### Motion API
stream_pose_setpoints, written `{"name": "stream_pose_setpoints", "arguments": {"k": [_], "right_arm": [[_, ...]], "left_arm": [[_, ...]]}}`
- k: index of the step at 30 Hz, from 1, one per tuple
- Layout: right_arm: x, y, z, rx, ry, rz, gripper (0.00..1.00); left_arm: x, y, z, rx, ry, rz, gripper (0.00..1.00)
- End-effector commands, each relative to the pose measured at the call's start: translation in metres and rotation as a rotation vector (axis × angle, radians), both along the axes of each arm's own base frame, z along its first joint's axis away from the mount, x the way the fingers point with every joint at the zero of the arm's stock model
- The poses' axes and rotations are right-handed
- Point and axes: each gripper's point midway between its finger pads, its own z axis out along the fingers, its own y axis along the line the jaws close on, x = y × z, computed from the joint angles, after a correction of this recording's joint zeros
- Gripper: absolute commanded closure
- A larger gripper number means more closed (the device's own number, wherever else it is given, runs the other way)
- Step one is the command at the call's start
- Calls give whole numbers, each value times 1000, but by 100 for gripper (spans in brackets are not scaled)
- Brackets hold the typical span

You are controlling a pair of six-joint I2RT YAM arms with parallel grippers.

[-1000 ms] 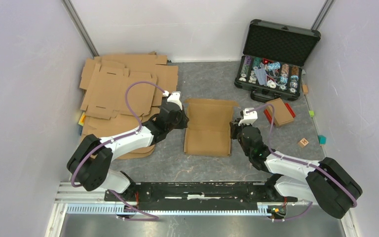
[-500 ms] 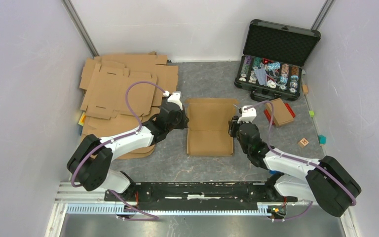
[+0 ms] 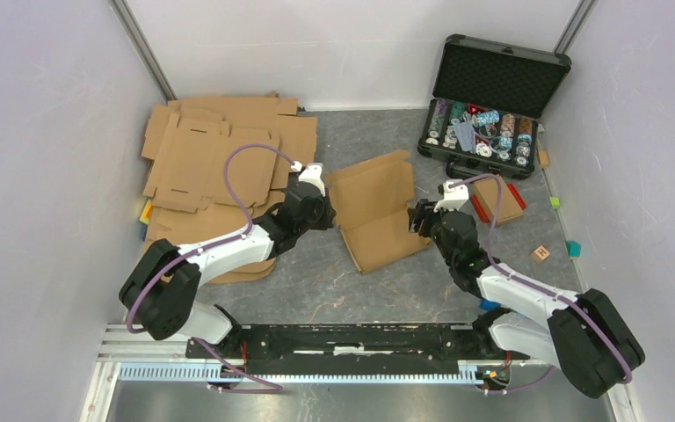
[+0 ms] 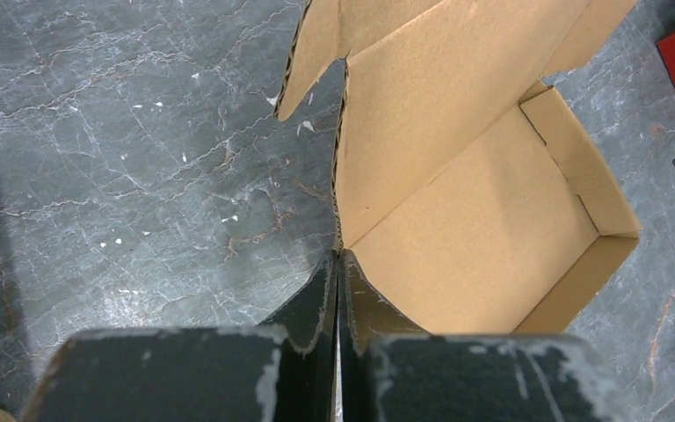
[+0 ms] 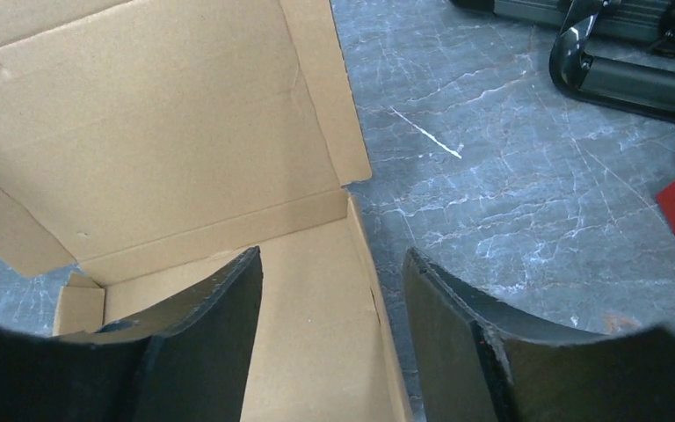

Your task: Fold the paper box

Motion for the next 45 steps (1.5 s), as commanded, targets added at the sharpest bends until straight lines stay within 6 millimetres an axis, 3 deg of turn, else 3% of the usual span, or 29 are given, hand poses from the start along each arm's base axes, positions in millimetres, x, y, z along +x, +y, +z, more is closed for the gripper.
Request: {"name": "stream_pose_setpoints", "arguments": {"k": [1, 6, 10, 15, 23, 27, 33, 37, 39, 41, 45], "right_arm": [[7, 7, 14, 10, -53, 85, 32], [25, 9, 24, 8, -81, 172, 23], [44, 21, 15, 48, -6, 290, 23], [63, 23, 18, 93, -42, 336, 24], [81, 29, 20, 147, -61, 385, 38], [83, 32, 14, 155, -45, 392, 52], [87, 24, 11, 130, -45, 344, 52], [85, 25, 13, 122, -53, 346, 62], [86, 19, 13, 105, -53, 312, 56], [88, 11, 11, 87, -46, 265, 37], [91, 4, 7, 62, -38, 230, 28]], "left_arm": [[2, 4, 8, 51, -63, -28, 98], [4, 3, 10, 62, -76, -40, 98], [3, 2, 10, 65, -78, -54, 98], [3, 2, 12, 67, -86, -59, 98], [3, 2, 13, 77, -90, -66, 98], [4, 2, 12, 81, -89, -66, 98], [4, 1, 10, 83, -84, -68, 98], [4, 1, 10, 83, -81, -67, 98], [5, 1, 9, 85, -79, -67, 98], [4, 1, 10, 83, -82, -65, 98], [4, 1, 10, 82, -82, -66, 98]]}}
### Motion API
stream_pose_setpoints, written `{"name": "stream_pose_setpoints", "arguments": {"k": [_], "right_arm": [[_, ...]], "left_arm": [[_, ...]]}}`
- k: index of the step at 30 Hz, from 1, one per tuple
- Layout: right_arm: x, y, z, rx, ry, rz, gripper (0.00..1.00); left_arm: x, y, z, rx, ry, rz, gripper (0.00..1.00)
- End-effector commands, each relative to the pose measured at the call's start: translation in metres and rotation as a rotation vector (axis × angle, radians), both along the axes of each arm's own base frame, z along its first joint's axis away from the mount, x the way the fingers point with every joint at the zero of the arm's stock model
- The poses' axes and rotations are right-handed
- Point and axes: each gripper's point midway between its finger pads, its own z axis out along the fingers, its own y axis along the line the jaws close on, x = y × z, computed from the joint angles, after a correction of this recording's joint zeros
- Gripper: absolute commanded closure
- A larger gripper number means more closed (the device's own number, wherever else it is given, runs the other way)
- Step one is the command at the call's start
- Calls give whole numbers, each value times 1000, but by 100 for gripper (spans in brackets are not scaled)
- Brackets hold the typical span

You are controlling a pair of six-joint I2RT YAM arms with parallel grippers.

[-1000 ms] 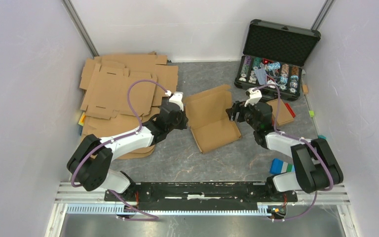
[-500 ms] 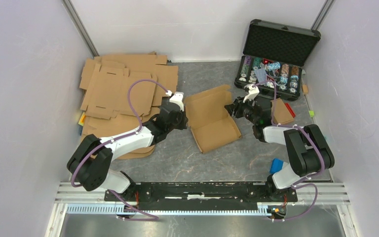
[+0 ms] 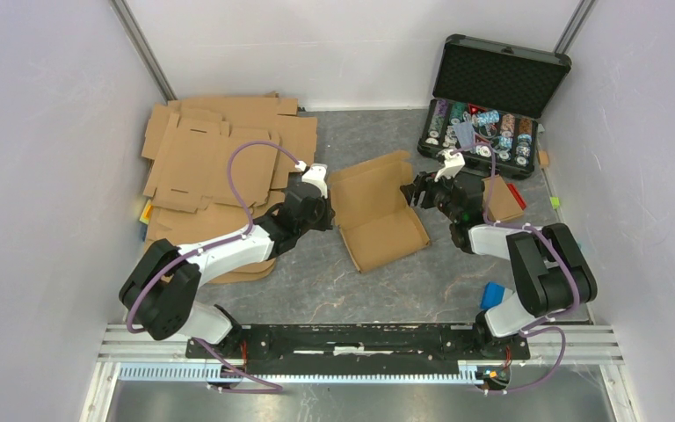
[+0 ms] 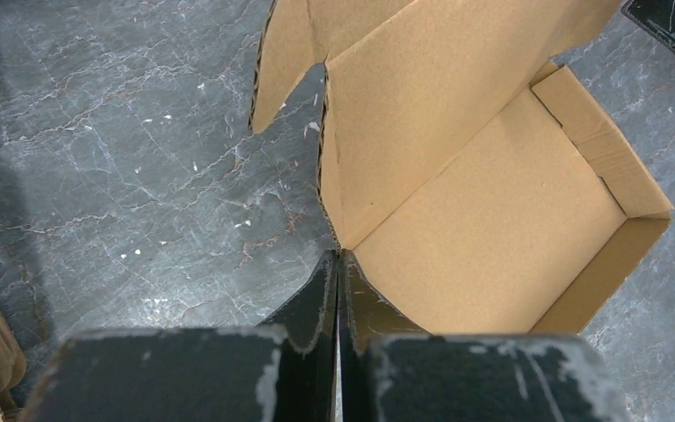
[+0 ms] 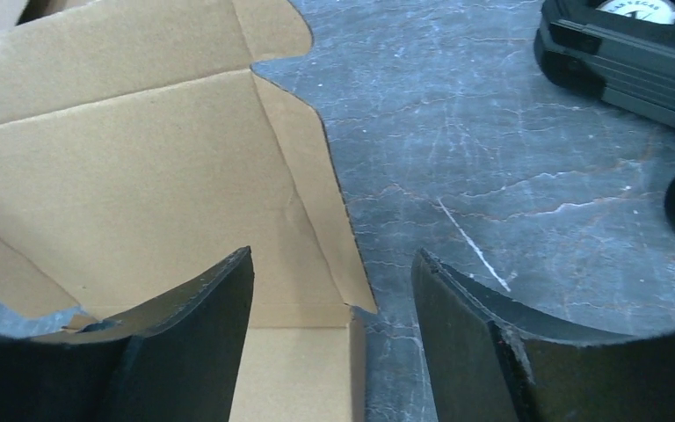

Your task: Fold the paper box

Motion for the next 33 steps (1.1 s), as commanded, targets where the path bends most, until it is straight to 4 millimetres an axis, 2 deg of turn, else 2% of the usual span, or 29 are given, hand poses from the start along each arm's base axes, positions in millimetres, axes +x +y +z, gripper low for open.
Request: {"name": "stream_pose_setpoints", "arguments": {"k": [1, 6, 9, 11, 13, 16, 18, 22, 25, 31, 33], "right_arm": [[11, -9, 18, -26, -64, -53, 27], [21, -2, 16, -17, -58, -24, 22], [29, 10, 11, -9, -39, 39, 27], [30, 14, 12, 10, -50, 58, 33], [28, 16, 14, 19, -55, 69, 44], [25, 12, 14, -1, -43, 50, 65], [18, 10, 16, -20, -53, 35, 74], [3, 10, 21, -91, -76, -7, 78], [-8, 9, 19, -168, -70, -51, 87], [-31, 13, 18, -195, -76, -83, 100], [-41, 11, 14, -184, -75, -105, 100]], "left_arm": [[4, -2, 12, 10, -44, -14, 98], [4, -1, 12, 11, -45, -13, 98], [4, -1, 11, 13, -45, -12, 98], [4, -1, 10, 16, -43, -12, 98], [4, -2, 10, 17, -43, -13, 98], [4, -1, 10, 18, -44, -12, 98], [5, -2, 10, 18, -42, -10, 98], [4, -3, 10, 18, -35, -13, 98], [4, -2, 10, 13, -38, -11, 98], [3, -5, 11, 1, -35, -20, 98], [1, -8, 12, -13, -34, -28, 98]]}}
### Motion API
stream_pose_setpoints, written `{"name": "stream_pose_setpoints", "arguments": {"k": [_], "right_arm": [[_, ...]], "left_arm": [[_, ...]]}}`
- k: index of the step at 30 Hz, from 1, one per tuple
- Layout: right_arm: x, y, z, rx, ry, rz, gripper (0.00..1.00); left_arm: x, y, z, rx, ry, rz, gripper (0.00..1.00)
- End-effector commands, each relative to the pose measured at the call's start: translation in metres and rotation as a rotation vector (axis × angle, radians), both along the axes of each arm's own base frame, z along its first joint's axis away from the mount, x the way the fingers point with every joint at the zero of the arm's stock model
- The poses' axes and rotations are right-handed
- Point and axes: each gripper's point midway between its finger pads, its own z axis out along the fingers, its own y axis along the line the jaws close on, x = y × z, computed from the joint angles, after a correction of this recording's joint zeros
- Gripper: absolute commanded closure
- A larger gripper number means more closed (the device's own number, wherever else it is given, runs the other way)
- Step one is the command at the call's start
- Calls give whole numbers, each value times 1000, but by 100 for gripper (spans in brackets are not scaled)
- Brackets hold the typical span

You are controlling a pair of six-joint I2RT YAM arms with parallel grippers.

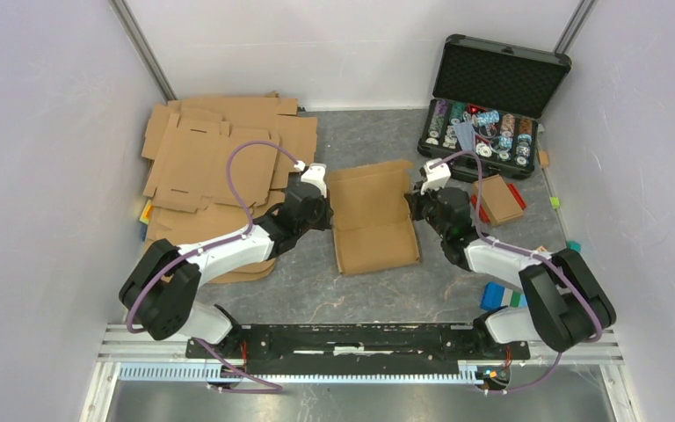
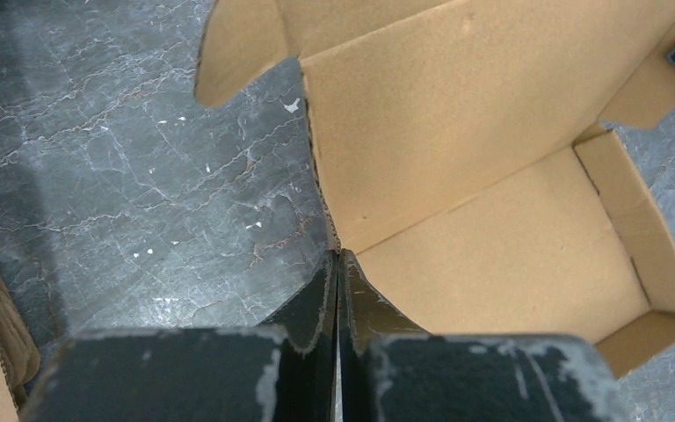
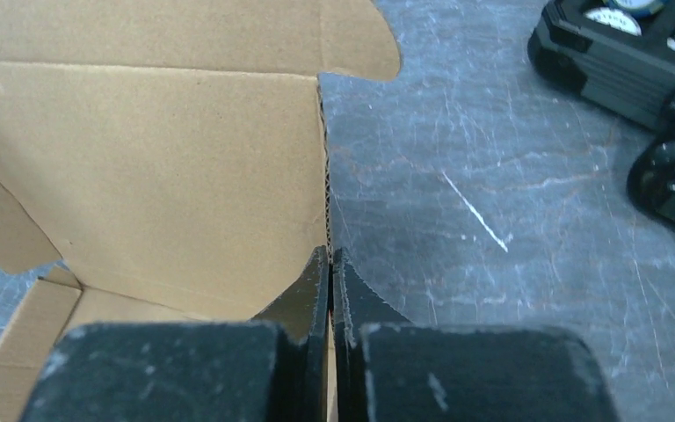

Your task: Fold the paper box

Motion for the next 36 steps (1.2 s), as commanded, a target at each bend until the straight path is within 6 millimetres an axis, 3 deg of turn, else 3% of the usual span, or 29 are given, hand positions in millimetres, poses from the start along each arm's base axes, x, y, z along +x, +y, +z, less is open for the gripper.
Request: {"name": "stream_pose_setpoints", "arguments": {"k": [1, 4, 11, 25, 36], "right_arm": [[-16, -8, 0, 5, -27, -74, 100], [-27, -13, -6, 23, -35, -113, 100], [-30, -19, -10, 56, -58, -242, 100], [-53, -10, -15, 50, -74, -296, 100], [-74, -18, -28, 20, -99, -325, 100]], "left_arm": [[-1, -12, 12, -28, -30, -47, 98], [-3, -16, 12, -36, -28, -58, 98], [-4, -18, 8, -21, -28, -62, 98], [-17, -24, 3, -45, -4, -83, 98], [-29, -19, -5, -48, 9, -82, 98]]}}
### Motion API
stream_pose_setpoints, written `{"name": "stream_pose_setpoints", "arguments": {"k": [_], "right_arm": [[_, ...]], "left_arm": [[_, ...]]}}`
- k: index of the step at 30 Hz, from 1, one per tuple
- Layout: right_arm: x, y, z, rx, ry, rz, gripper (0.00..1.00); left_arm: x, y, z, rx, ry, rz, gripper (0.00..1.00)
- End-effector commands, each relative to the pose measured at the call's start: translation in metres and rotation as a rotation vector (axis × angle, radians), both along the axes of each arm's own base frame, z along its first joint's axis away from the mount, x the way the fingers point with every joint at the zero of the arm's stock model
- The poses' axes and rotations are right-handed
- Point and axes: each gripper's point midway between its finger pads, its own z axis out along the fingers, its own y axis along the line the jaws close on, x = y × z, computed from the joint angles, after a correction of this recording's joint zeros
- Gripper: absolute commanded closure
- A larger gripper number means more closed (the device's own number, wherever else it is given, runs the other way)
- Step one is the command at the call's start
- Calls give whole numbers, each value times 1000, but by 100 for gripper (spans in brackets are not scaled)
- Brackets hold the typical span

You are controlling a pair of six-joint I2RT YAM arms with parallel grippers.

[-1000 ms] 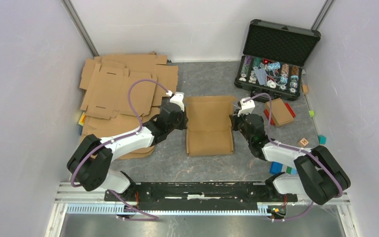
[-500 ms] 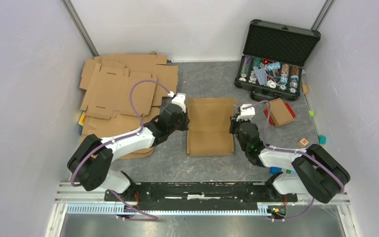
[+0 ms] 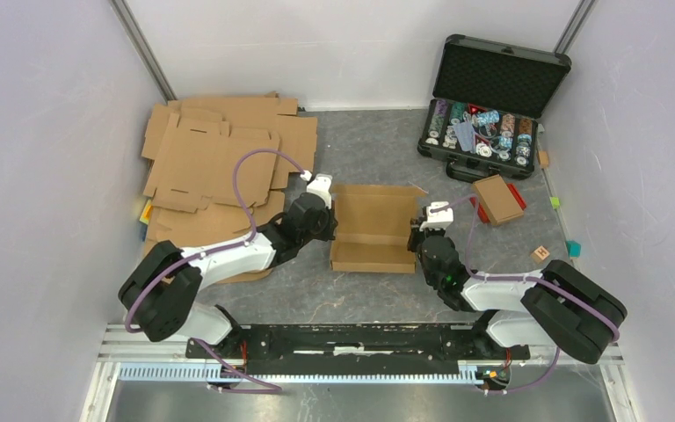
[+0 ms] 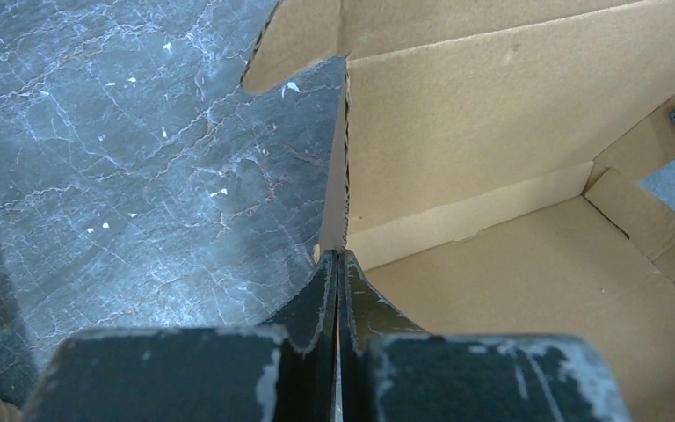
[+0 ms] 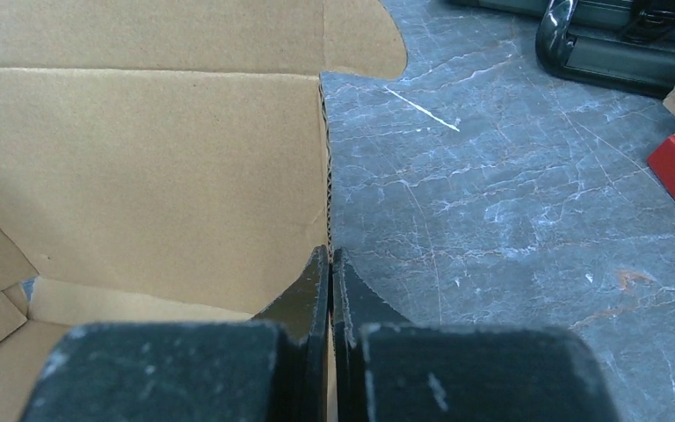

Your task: Fold the paper box

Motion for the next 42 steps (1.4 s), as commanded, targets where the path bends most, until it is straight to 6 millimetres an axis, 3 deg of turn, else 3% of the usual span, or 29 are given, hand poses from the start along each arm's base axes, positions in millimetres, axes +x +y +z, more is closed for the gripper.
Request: {"name": "stream_pose_setpoints", "arguments": {"k": [1, 7, 12, 21, 27, 33, 42], "right_arm": [[-2, -3, 1, 7, -10, -24, 100], [-6, -5, 4, -23, -5, -3, 100], [-16, -10, -7, -79, 50, 29, 85], [-39, -2, -22, 27, 71, 133, 90], [-36, 24, 0, 43, 54, 242, 87], [-27, 39, 27, 49, 25, 282, 100], [5, 19, 40, 89, -33, 33, 100]], "left_arm": [[-6, -8, 12, -60, -9, -20, 98], [-10, -5, 16, -70, -19, -20, 98], [-18, -4, 16, -70, -34, -32, 98], [-42, -14, 17, -64, -85, -73, 98], [-45, -19, 26, -86, -93, -89, 98], [-40, -29, 46, -100, -98, -98, 98], [-13, -31, 61, -63, -152, -63, 98]]}}
